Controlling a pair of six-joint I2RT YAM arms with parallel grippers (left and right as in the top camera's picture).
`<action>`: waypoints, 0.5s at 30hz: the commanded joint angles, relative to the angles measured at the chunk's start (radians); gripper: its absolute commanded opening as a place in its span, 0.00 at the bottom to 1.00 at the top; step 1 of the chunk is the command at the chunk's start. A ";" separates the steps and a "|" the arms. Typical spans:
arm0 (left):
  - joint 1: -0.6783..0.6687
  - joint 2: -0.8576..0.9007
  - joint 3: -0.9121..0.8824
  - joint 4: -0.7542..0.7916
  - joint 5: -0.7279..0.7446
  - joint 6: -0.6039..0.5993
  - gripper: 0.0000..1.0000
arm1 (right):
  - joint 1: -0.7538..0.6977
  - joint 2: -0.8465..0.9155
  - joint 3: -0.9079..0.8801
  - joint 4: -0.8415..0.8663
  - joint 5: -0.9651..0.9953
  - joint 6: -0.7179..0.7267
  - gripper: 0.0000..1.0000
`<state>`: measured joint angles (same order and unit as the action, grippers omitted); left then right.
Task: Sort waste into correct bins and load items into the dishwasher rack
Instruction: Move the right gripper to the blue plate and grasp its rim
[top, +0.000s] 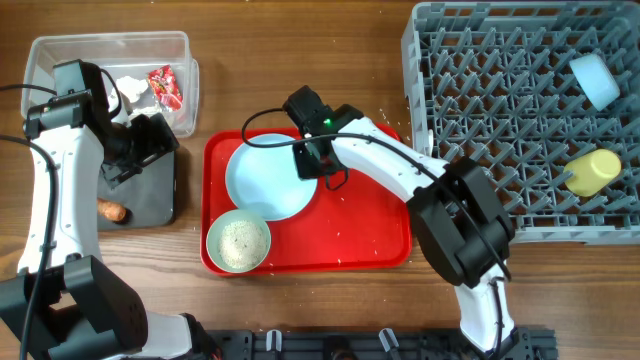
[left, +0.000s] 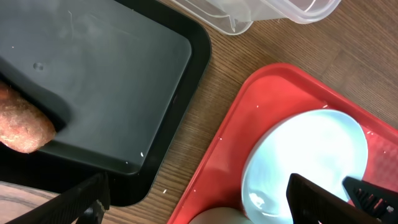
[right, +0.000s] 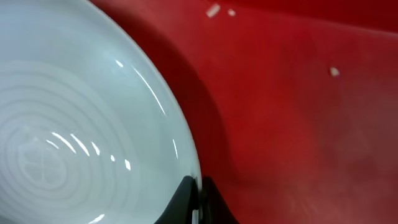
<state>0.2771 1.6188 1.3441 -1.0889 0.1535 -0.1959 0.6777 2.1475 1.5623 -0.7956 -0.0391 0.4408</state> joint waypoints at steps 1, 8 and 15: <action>0.003 -0.019 0.003 0.000 -0.002 0.005 0.91 | -0.040 0.025 -0.024 -0.071 0.116 0.011 0.04; 0.003 -0.019 0.003 0.000 -0.002 0.005 0.91 | -0.081 0.026 -0.024 -0.088 0.105 0.003 0.33; 0.003 -0.019 0.003 0.003 -0.002 0.005 0.91 | -0.081 0.026 -0.024 -0.083 0.059 0.003 0.21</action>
<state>0.2771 1.6188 1.3441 -1.0885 0.1535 -0.1959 0.5957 2.1433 1.5528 -0.8795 0.0273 0.4454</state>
